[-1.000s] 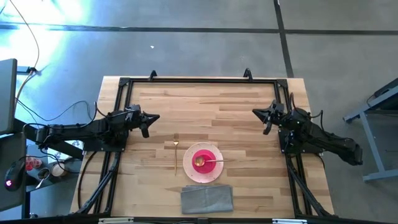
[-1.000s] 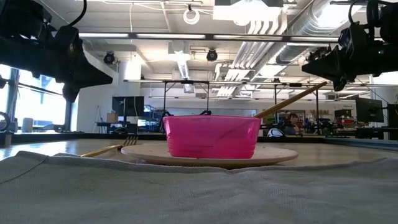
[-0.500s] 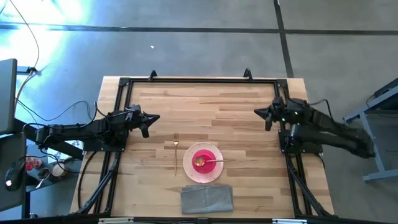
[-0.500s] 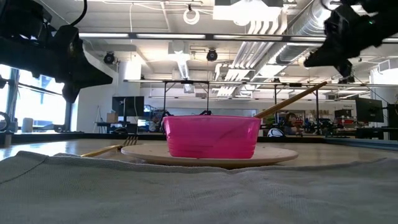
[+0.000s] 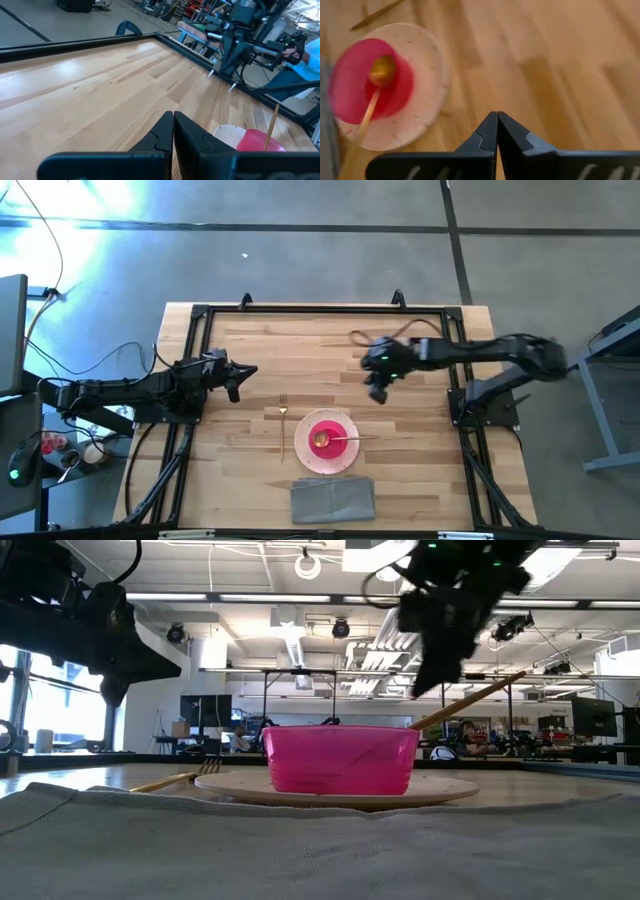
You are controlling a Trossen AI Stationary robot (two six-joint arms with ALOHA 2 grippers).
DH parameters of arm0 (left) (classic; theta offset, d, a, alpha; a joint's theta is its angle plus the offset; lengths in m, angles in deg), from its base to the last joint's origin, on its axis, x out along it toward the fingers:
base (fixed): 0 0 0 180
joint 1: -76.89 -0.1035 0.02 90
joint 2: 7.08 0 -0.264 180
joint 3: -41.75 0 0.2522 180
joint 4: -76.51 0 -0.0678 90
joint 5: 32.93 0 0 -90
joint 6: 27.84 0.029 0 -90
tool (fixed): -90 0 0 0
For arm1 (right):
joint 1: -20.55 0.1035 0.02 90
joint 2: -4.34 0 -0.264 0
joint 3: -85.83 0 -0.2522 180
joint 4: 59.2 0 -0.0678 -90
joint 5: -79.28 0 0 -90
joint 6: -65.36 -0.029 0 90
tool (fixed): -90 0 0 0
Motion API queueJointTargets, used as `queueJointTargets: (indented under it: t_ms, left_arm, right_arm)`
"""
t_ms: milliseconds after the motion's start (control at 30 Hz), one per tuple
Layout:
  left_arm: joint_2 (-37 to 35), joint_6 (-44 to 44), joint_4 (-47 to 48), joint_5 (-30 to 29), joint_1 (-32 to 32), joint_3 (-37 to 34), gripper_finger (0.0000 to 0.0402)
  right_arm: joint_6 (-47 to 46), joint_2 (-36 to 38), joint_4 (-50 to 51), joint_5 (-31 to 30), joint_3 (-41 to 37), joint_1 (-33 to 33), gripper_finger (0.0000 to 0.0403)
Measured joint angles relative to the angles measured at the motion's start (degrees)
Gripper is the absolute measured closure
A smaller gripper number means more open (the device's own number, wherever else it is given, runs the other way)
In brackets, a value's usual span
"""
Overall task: Set table place
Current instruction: Adjust the white plate
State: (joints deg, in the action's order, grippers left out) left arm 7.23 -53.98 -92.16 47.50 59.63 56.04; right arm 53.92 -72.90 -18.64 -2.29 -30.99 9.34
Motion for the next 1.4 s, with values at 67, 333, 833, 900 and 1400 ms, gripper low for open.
queueJointTargets:
  t_ms: [67,333,833,900,1400]
  left_arm:
    - [0.5,0.0,0.0,0.1,0.0,0.0,0.0399]
    - [2.1,0.2,0.5,2.4,0.0,0.0,0.0399]
    - [2.1,0.2,0.9,5.4,0.0,0.0,0.0399]
    - [2.1,0.1,0.9,5.7,0.0,0.0,0.0399]
    - [2.1,0.0,0.9,5.7,0.0,0.0,0.0399]
  right_arm:
    - [2.0,-5.9,-0.2,2.5,4.8,1.0,0.0403]
    - [7.3,-24.6,2.8,9.0,19.6,4.4,0.0403]
    - [11.5,-37.0,6.4,11.6,28.6,8.7,0.0403]
    - [11.5,-37.3,6.3,11.4,28.5,8.7,0.0403]
    - [11.7,-38.8,3.5,8.5,28.5,9.0,0.0403]
